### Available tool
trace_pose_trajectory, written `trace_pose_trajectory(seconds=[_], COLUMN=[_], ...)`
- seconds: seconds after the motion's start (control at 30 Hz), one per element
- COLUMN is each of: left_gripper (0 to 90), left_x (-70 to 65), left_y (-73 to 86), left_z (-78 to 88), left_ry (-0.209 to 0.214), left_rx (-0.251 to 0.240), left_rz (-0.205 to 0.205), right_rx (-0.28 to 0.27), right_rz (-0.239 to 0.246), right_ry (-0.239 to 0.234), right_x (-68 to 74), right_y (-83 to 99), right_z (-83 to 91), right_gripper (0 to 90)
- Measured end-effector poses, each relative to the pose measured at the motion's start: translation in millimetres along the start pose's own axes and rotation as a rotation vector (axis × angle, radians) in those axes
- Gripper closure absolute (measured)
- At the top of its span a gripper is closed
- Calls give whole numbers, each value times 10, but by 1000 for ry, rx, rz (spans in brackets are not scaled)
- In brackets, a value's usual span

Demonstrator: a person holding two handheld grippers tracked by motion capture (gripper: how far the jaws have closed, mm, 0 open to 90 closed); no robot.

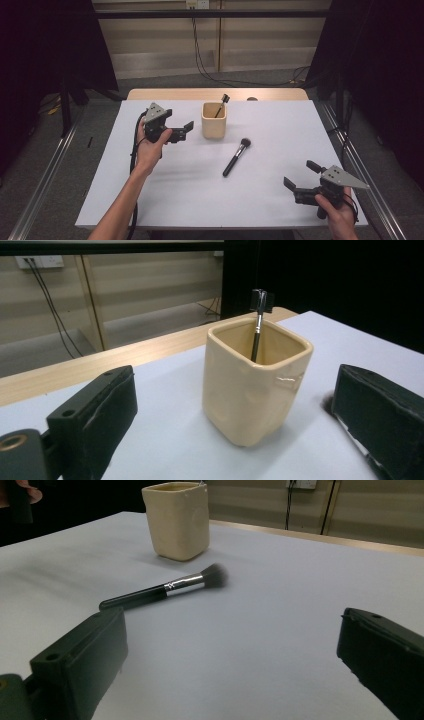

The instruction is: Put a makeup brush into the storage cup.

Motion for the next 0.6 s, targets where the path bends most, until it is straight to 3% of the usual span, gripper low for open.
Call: trace_pose_trajectory(seconds=[0.3, 0.47, 0.6], left_gripper=[40, 35, 34], left_x=[-87, -58, -46], left_y=[72, 131, 168], left_z=[214, 340, 391], left_ry=[20, 4, -2], left_rx=[15, 5, 19], left_rz=[2, 12, -10], right_rx=[-2, -2, -1], right_rz=[-7, -7, -9], right_ry=[10, 14, 11], right_x=[-16, -23, -17], right_y=[-1, 1, 1], right_z=[4, 4, -2], right_gripper=[0, 0, 0])
Point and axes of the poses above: each handheld gripper's, and its own axes: z roughly backward along the jaws, y roughly out of its underside, x roughly to its left, the point moved 9 cm from there along -z, roughly forward along the jaws, and after that the axes turned 10 degrees about z, right-handed, at the moved point
